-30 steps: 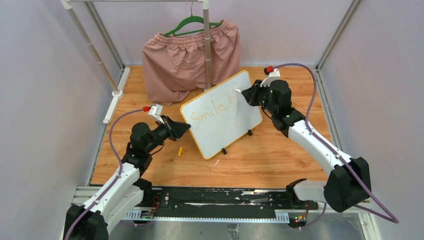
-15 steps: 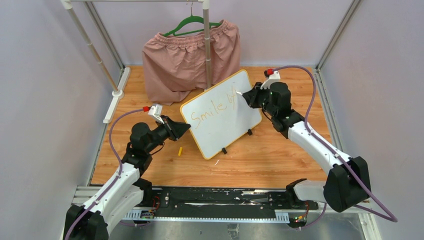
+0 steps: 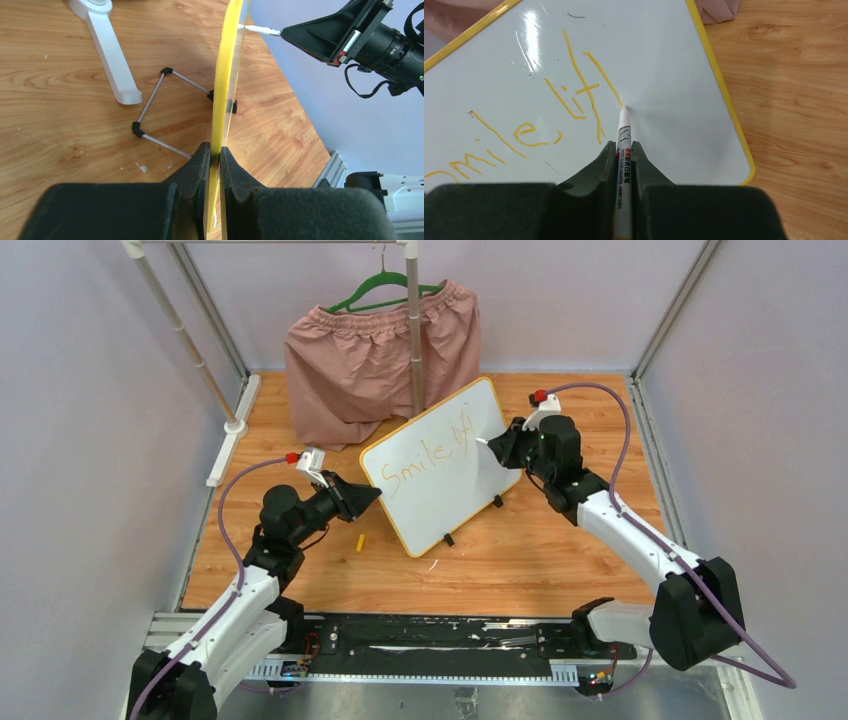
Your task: Write a sentence on the whiteboard
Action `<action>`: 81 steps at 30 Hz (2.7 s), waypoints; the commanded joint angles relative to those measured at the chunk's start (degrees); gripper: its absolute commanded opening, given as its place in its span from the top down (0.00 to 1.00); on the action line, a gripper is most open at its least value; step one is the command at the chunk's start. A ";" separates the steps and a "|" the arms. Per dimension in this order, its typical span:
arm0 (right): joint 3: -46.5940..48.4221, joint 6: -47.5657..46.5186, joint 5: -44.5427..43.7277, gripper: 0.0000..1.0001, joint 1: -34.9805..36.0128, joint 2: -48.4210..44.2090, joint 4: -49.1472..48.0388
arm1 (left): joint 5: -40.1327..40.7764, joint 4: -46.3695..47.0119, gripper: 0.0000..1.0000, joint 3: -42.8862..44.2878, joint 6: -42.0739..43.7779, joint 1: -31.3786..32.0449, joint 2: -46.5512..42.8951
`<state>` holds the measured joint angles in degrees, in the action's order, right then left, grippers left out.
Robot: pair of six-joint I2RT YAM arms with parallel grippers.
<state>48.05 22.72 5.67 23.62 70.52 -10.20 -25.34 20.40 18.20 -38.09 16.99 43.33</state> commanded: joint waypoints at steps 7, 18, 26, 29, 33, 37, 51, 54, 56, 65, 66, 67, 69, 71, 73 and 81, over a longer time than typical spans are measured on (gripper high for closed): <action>-0.09 -0.07 -2.46 1.00 -2.44 -3.22 0.90 | -0.77 2.01 1.00 -0.07 -0.22 -0.16 -1.05; 0.96 -1.40 6.25 1.00 0.00 -3.11 -2.79 | -0.84 2.01 1.00 -0.07 -0.20 -0.12 -0.87; 3.07 -1.58 6.41 1.00 0.19 -0.69 -2.16 | -0.76 2.01 1.00 -0.09 -0.15 -0.12 -0.89; 3.40 -1.88 5.34 1.00 0.20 -0.11 -2.02 | -0.76 2.01 1.00 -0.09 -0.17 -0.12 -0.81; 3.82 -2.05 4.15 1.00 0.12 1.01 -2.10 | -0.93 2.01 1.00 -0.08 -0.19 -0.11 -0.96; 4.36 -2.19 3.07 1.00 0.05 2.14 -1.93 | -1.02 2.01 1.00 -0.08 -0.21 -0.12 -0.98; 4.90 -2.06 0.69 1.00 -2.19 2.33 -1.15 | -1.07 2.01 1.00 0.00 -0.16 -0.12 -1.06; 4.98 -1.80 0.51 1.00 -2.83 2.33 -1.14 | -1.11 2.01 1.00 0.03 -0.15 -0.12 -1.10; 5.15 -1.67 0.55 1.00 -3.24 2.42 -0.99 | -1.09 2.01 1.00 0.00 -0.15 -0.12 -1.06; 3.90 -1.19 1.82 1.00 -3.53 -1.06 -1.36 | -0.98 2.01 1.00 -0.09 -0.16 -0.12 -1.06; 3.51 -1.10 1.97 1.00 -3.31 -2.10 -1.36 | -0.90 2.01 1.00 -0.12 -0.15 -0.12 -1.06; 3.08 -1.28 2.00 1.00 -3.05 -3.09 -1.28 | -0.85 2.01 1.00 -0.17 -0.17 -0.12 -1.00; 2.45 -1.83 2.08 1.00 -2.31 -5.00 -0.56 | -0.69 2.00 1.00 -0.13 -0.15 -0.12 -0.91; 1.30 -1.68 1.70 1.00 -1.65 -6.70 -0.53 | -0.46 1.95 1.00 -0.33 -0.26 -0.12 -0.79; 0.05 -0.91 1.84 1.00 -1.47 -8.01 -0.84 | -0.13 1.97 1.00 -0.35 -0.28 -0.09 -0.58; -6.65 0.58 7.06 1.00 -0.02 -13.64 -5.98 | 1.16 1.57 0.87 -0.40 -0.50 -0.12 -0.53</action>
<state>43.99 22.26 9.06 22.11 59.70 -13.02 -25.04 20.36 18.17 -38.11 16.99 43.33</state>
